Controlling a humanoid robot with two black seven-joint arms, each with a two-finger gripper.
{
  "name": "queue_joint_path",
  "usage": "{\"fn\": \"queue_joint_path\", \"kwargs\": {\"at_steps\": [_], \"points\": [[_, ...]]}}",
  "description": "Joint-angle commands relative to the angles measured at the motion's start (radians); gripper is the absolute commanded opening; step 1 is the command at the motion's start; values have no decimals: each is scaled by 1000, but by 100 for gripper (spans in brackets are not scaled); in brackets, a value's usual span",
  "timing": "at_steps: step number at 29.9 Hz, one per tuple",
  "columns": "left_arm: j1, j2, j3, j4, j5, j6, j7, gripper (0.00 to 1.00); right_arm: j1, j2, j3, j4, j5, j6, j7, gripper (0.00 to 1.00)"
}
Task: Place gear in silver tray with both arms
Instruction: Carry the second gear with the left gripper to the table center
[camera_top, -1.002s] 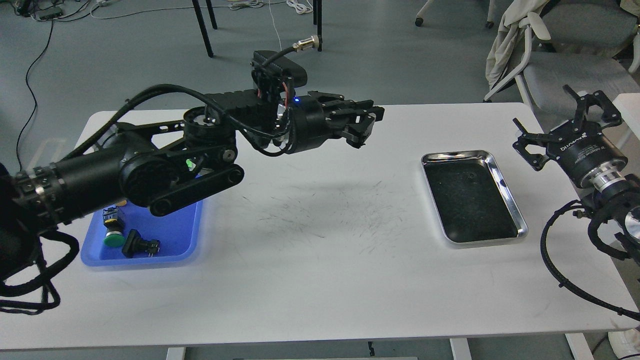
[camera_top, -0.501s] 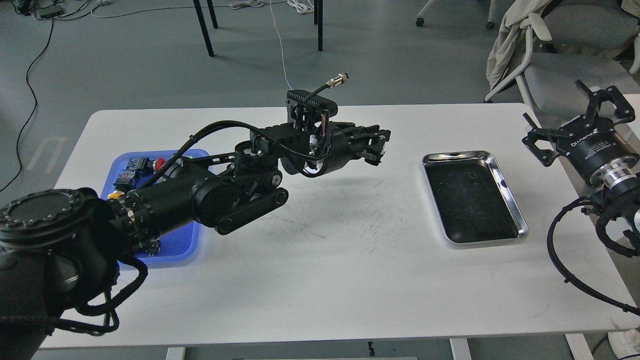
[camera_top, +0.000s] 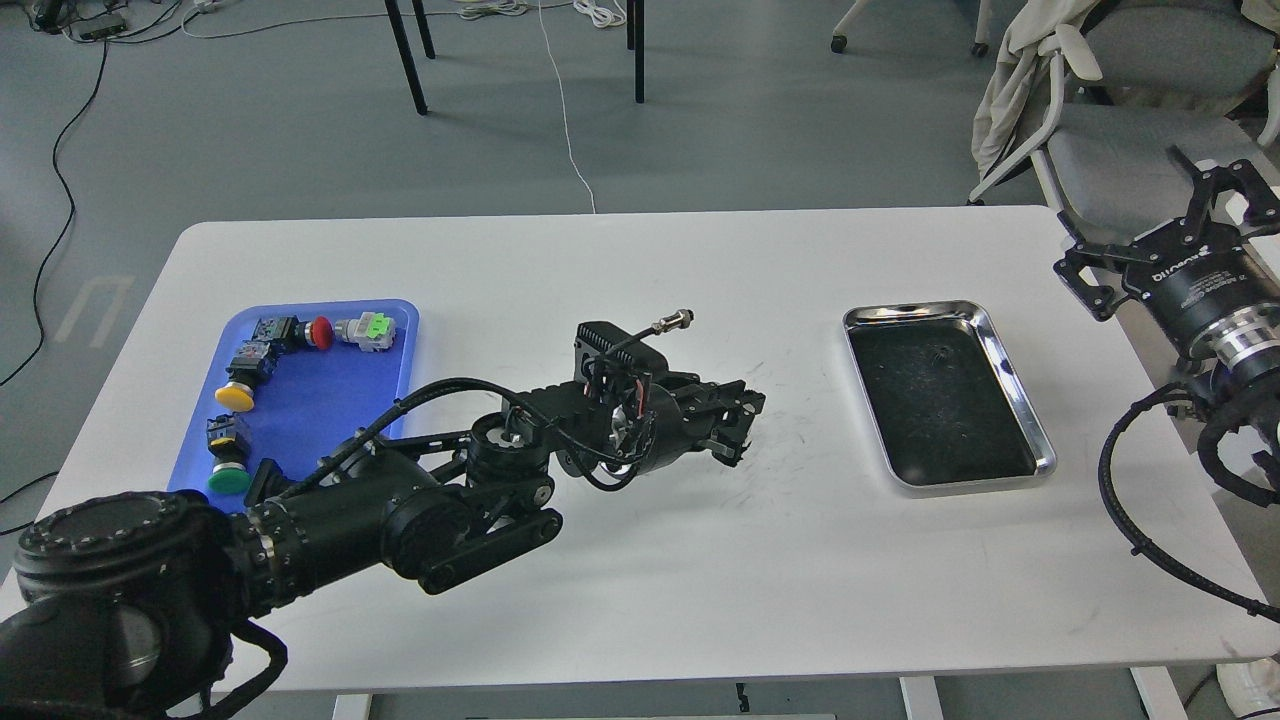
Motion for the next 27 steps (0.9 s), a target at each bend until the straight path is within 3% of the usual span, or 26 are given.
{"fn": "queue_joint_path", "kwargs": {"at_steps": [1,11,17,19,27], "points": [[16,0,9,-3,2,-1,-1,7,0,8,0,-1,0,0,2,98],[63,0,11,-11,1,1,-4,12,-3,8,-3,4,0,0,3,98],[85,0,11,-29,-1,5,-1,24,-3,12,-3,5,0,0,3,98],[85,0,11,-29,-7,14,1,34,-3,14,-3,5,0,0,3,98],[97,0,11,-51,-62,51,4,43,-3,14,-3,5,-2,1,5,98]]}}
